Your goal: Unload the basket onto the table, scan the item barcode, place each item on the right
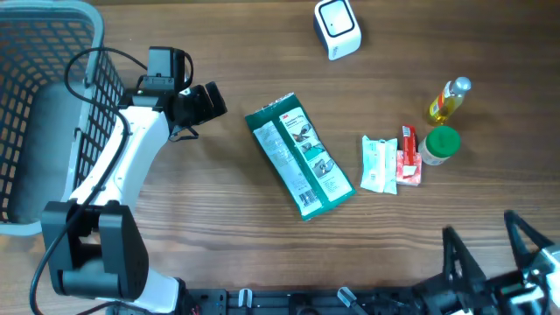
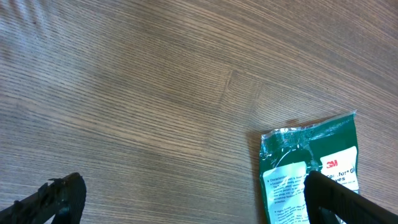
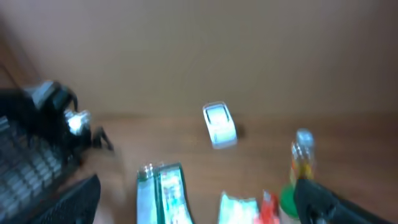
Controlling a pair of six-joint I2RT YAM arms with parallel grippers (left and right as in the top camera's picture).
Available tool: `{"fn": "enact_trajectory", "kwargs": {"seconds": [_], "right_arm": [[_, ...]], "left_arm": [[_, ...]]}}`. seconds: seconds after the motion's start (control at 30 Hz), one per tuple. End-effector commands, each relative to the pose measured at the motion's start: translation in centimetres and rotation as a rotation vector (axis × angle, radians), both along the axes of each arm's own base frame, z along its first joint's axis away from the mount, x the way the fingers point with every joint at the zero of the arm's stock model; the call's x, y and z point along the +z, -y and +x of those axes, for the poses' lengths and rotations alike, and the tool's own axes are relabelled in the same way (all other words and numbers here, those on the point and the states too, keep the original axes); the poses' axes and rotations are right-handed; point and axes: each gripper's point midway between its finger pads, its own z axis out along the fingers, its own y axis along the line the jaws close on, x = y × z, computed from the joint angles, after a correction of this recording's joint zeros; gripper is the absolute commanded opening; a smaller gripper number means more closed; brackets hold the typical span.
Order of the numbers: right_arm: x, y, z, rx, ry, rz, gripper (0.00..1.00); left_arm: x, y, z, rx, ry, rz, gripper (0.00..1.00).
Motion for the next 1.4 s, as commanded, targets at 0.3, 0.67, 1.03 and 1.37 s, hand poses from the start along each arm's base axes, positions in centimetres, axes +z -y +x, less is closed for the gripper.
{"fn": "enact_trajectory", "kwargs": {"seconds": [0.3, 0.67, 1.03, 1.37], "right_arm": [[-1.4, -3.5, 7.2, 0.058, 0.320, 0.285, 1.00], [-2.8, -4.9, 7.2, 0.125, 0.593, 0.247, 1.00], [-6.7, -8.1, 7.7, 0.205, 0.614, -0.145, 1.00], [-17.0, -9.0, 10.2, 0.274, 0.187, -0.242, 1.00]], "left_arm": [[0.2, -0.1, 0.3, -0.002, 0.010, 0.003, 1.00], [0.2, -0.1, 0.3, -0.002, 0.010, 0.003, 1.00], [0.2, -0.1, 0.3, -0.002, 0.010, 0.003, 1.00], [0.2, -0.1, 0.3, -0.002, 0.010, 0.003, 1.00]]}}
